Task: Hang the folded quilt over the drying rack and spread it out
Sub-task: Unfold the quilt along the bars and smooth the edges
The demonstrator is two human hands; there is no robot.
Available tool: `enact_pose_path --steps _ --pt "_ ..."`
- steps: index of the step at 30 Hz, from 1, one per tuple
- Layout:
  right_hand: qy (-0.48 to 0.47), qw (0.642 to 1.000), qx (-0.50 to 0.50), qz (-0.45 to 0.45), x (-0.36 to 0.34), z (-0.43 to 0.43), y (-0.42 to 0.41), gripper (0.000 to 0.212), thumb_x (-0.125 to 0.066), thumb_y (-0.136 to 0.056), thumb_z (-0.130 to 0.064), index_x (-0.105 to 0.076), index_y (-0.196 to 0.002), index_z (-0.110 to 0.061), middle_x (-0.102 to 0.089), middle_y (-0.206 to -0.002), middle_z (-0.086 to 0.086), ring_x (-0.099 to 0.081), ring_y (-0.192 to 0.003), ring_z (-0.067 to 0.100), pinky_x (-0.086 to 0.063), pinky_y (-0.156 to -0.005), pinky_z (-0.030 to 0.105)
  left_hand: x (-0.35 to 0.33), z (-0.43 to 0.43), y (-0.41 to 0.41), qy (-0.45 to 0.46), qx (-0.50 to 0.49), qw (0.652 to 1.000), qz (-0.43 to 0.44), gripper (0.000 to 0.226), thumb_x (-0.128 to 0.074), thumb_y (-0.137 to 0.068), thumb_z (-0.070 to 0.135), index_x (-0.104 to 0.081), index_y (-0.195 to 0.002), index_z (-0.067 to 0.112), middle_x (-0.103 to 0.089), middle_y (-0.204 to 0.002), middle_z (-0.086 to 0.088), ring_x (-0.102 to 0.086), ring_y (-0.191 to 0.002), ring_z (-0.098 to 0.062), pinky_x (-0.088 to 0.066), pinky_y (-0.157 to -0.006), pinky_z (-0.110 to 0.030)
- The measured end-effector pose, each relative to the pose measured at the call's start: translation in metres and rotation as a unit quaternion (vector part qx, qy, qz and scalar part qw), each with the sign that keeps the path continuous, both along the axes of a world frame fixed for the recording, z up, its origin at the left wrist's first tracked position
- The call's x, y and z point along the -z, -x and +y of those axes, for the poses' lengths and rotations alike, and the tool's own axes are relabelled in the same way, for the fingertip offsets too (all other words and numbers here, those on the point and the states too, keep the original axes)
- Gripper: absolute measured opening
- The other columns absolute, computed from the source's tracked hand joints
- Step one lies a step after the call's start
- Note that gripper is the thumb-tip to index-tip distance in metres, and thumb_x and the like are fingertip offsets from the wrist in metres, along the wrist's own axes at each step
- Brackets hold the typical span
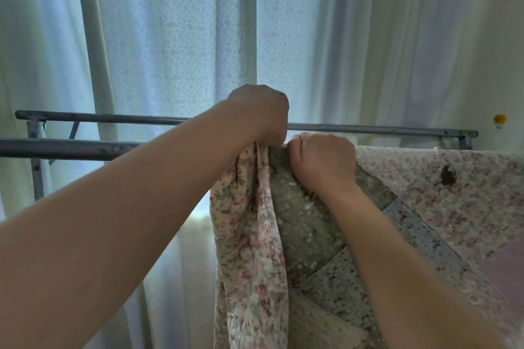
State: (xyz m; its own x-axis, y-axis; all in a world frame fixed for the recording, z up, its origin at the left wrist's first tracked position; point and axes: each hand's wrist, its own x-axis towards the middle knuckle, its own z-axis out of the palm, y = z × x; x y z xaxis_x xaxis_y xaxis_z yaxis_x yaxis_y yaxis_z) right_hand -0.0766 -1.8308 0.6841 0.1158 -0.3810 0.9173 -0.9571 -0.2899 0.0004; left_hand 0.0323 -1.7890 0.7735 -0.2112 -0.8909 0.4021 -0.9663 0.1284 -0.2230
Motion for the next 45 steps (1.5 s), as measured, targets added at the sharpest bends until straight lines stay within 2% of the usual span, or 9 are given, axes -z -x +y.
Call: enact_pose_path --steps 4,11,17,22,27,35,40,42,45 --pt "0.016 1.0 0.002 -0.004 0.001 -0.002 0.0 0.045 -0.03 -0.086 -0.025 -0.049 -0.048 -0.01 -0.045 -0.042 0.008 -0.027 -0.041 0.021 -0.01 -0.048 0.026 -0.003 -0.007 -0.006 -0.074 -0.013 0.997 -0.001 0.03 -0.049 -0.087 0.02 -0.061 -0.115 0.016 -0.062 -0.113 -0.004 -0.059 -0.1 -0.022 -0.047 -0.078 -0.03" --pt "0.071 0.997 0.007 -0.01 0.0 -0.003 -0.006 0.045 -0.035 -0.079 -0.024 -0.044 -0.037 -0.012 -0.037 -0.031 0.004 -0.017 -0.035 0.017 0.003 -0.051 0.017 0.007 -0.01 -0.007 -0.029 -0.012 0.999 0.04 0.023 -0.051 -0.082 0.016 -0.064 -0.101 0.014 -0.056 -0.081 0.0 -0.054 -0.076 -0.017 -0.039 -0.054 -0.024" --pt "0.045 0.999 -0.016 -0.006 -0.001 -0.002 0.0 0.044 -0.039 -0.081 -0.023 -0.046 -0.039 -0.012 -0.025 -0.037 -0.004 -0.017 -0.035 0.016 0.002 -0.05 0.018 0.009 -0.011 -0.016 0.013 -0.005 0.985 0.171 0.021 -0.054 -0.076 0.006 -0.068 -0.09 0.011 -0.067 -0.093 -0.005 -0.062 -0.089 -0.022 -0.051 -0.072 -0.03" --pt "0.047 0.998 -0.036 -0.01 -0.001 -0.004 0.0 0.041 -0.035 -0.08 -0.026 -0.039 -0.041 -0.016 -0.024 -0.039 -0.005 -0.02 -0.034 0.017 0.001 -0.049 0.019 0.011 0.001 -0.035 0.081 -0.059 0.972 0.212 0.014 -0.059 -0.073 0.009 -0.069 -0.081 0.017 -0.066 -0.083 -0.003 -0.06 -0.079 -0.023 -0.046 -0.065 -0.03" --pt "0.04 0.998 -0.047 -0.021 0.002 -0.008 0.001 0.043 -0.036 -0.08 -0.025 -0.049 -0.041 -0.011 -0.043 -0.035 0.002 -0.023 -0.036 0.018 -0.017 -0.049 0.023 0.025 0.015 -0.056 0.091 -0.092 0.972 0.195 0.016 -0.058 -0.078 0.013 -0.065 -0.081 0.027 -0.057 -0.083 0.002 -0.052 -0.075 -0.018 -0.038 -0.064 -0.029" --pt "0.025 0.998 -0.045 -0.029 0.003 -0.005 -0.001 0.049 -0.028 -0.081 -0.027 -0.057 -0.047 -0.006 -0.051 -0.04 0.008 -0.026 -0.04 0.018 -0.023 -0.052 0.025 0.049 0.016 -0.06 0.162 -0.058 0.976 0.136 0.023 -0.05 -0.085 0.017 -0.062 -0.105 0.013 -0.045 -0.094 -0.01 -0.048 -0.078 -0.027 -0.04 -0.067 -0.033" --pt "-0.032 0.999 -0.004 0.009 -0.002 0.002 -0.004 0.052 -0.022 -0.087 -0.029 -0.066 -0.073 -0.005 -0.067 -0.07 0.014 -0.051 -0.061 0.027 -0.033 -0.065 0.034 0.053 0.021 -0.063 0.189 -0.024 0.977 0.1 0.028 -0.048 -0.087 0.023 -0.063 -0.11 0.02 -0.054 -0.103 -0.008 -0.052 -0.098 -0.029 -0.034 -0.073 -0.031" --pt "-0.058 0.998 -0.006 0.026 -0.009 0.006 -0.016 0.045 -0.028 -0.092 -0.028 -0.066 -0.083 -0.007 -0.068 -0.083 0.012 -0.057 -0.078 0.029 -0.035 -0.073 0.035 0.048 0.02 -0.067 0.176 -0.008 0.978 0.115 0.027 -0.051 -0.083 0.022 -0.067 -0.105 0.024 -0.057 -0.101 -0.005 -0.052 -0.097 -0.026 -0.035 -0.074 -0.03" --pt "-0.086 0.995 -0.036 0.031 -0.015 0.01 -0.046 0.042 -0.03 -0.094 -0.03 -0.065 -0.084 -0.009 -0.067 -0.087 0.012 -0.057 -0.079 0.029 -0.033 -0.067 0.034 0.037 0.01 -0.069 0.136 -0.007 0.984 0.117 0.025 -0.055 -0.079 0.018 -0.07 -0.098 0.023 -0.061 -0.095 -0.002 -0.057 -0.089 -0.022 -0.045 -0.072 -0.029"
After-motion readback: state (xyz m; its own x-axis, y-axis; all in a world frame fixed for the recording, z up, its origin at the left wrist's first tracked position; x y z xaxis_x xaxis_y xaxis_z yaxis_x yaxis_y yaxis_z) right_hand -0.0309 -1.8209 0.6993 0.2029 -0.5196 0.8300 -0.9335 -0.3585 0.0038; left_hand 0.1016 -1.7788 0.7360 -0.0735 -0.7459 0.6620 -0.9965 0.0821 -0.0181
